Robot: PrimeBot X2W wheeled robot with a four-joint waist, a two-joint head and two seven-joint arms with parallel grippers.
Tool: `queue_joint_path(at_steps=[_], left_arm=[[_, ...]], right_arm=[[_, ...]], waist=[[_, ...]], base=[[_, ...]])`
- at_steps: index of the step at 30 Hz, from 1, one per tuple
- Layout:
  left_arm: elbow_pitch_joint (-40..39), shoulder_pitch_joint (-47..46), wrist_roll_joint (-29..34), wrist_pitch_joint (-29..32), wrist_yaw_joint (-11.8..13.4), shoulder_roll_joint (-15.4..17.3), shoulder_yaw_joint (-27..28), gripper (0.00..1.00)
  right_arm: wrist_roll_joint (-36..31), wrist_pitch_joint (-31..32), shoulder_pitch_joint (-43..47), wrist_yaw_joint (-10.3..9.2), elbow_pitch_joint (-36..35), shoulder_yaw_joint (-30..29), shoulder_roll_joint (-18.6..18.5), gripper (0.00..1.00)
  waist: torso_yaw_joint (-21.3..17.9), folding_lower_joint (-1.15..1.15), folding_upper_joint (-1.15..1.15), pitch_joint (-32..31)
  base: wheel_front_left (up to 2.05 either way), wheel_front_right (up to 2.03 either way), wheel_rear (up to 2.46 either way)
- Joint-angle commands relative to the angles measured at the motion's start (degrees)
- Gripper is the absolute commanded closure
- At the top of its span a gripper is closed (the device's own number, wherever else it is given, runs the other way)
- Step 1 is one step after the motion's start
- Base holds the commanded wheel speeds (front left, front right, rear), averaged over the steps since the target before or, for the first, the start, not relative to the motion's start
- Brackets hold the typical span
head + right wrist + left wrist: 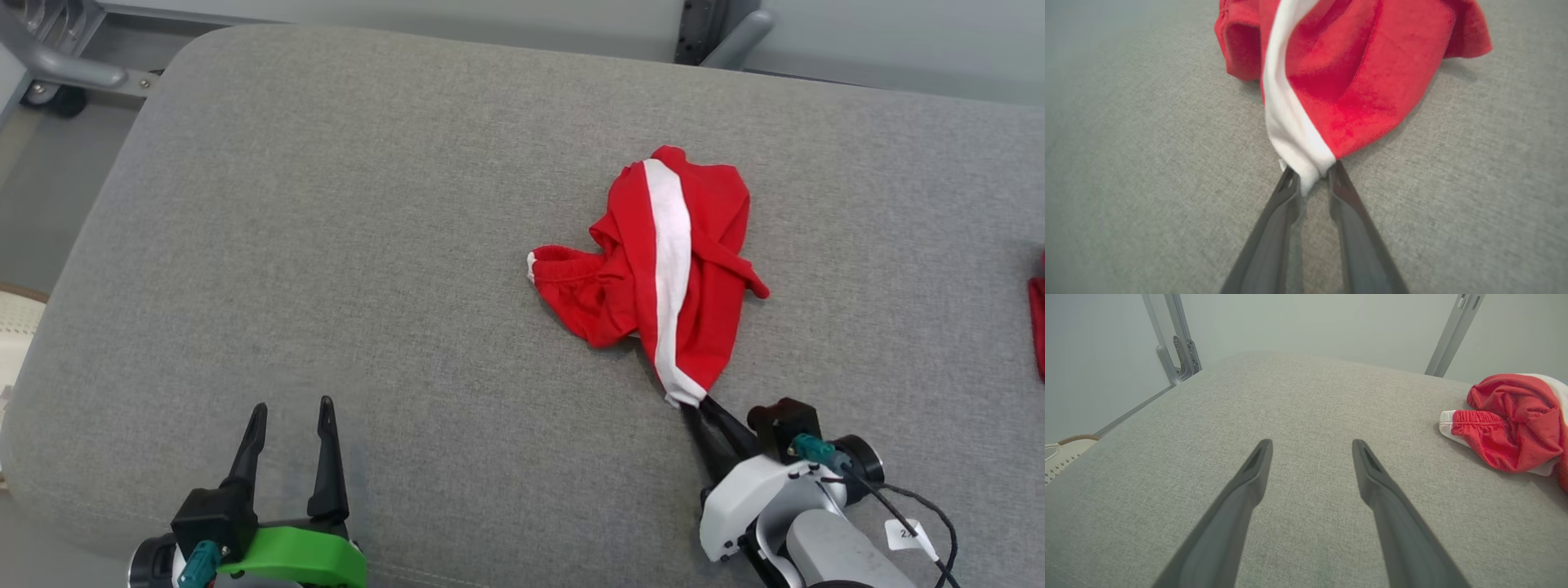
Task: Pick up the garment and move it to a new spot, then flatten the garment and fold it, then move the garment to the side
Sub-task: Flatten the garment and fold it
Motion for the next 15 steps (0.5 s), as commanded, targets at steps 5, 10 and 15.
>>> queue_joint_path(at_steps=[5,10,15], left_arm=[[-0.60,0.24,-0.93,0.05,0.49,0.17,0.41,0.00],[-0.73,-0.98,-1.70,0.05,0.57,0.17,-0.33,0.00],[-0.25,-1.44,-2.22,0.05,0.92,0.20,-1.53,0.00]], right_arm=[[-2.00,0.03,-0.80,-0.10,-1.93,-4.60,-3.82,1.00],[-5.21,-0.02,-3.73,-0.10,-4.92,-8.33,-8.64,1.00],[-9.78,-0.01,-6.04,-0.10,-9.81,-12.91,-13.04,1.00]], waist=[[-0.35,0.00,0.00,0.56],[-2.51,0.00,0.00,0.47],[-4.68,0.00,0.00,0.10]], base=[[0.00,0.00,0.00],[0.00,0.00,0.00],[0.00,0.00,0.00]])
